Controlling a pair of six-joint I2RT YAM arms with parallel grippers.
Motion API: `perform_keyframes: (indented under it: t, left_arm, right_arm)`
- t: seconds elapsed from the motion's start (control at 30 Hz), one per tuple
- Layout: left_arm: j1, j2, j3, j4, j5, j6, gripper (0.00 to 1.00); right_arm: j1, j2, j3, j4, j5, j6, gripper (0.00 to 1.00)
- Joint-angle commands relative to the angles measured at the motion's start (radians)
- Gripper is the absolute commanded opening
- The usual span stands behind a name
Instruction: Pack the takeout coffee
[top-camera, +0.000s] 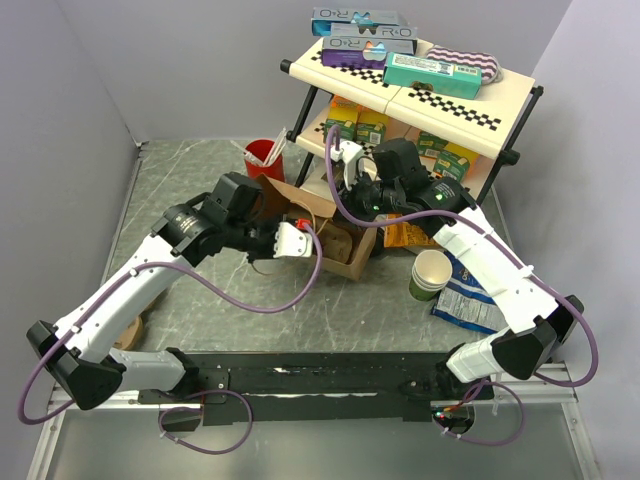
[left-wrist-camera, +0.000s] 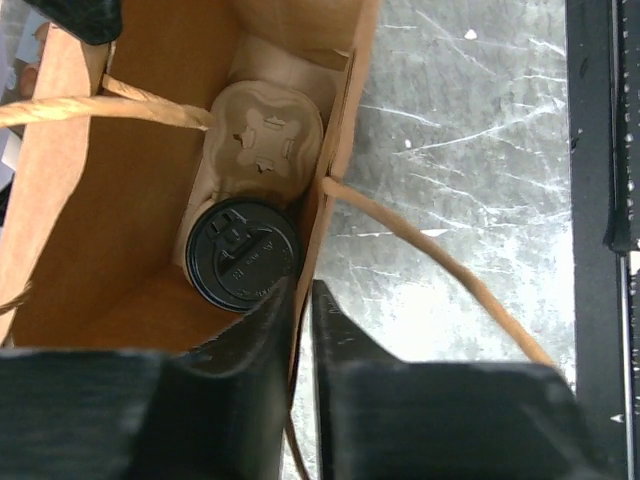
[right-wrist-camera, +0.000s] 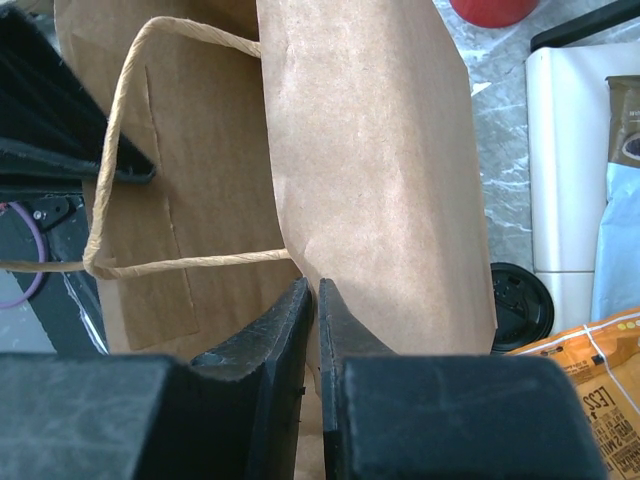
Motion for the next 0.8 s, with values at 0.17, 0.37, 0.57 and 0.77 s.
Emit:
perform_keyframes:
  t: [0.17,0.37,0.57,0.77]
  left_arm:
    - [-0.013,-0.018,0.06,-0.01,0.032,0.004,0.01]
    - [-0.02,-0.026,0.109,-0.019,0.032,-0.012,0.01]
    - [-0.035,-0.044,0.132,-0.036,0.016,-0.027,0.01]
    - [-0.044,-0.064,0.132,-0.056,-0.001,-0.046,0.01]
  right_arm:
    - [-0.015,-0.007,0.038,-0.018,0.026,-0.008,0.15]
    - [-0.015,-0.008,0.055,-0.021,0.032,-0.008,0.15]
    - [-0.015,-0.008,0.064,-0.019,0.03,-0.003,0.15]
    - [-0.013,-0.006,0.061,-0.019,0.02,0.0,0.15]
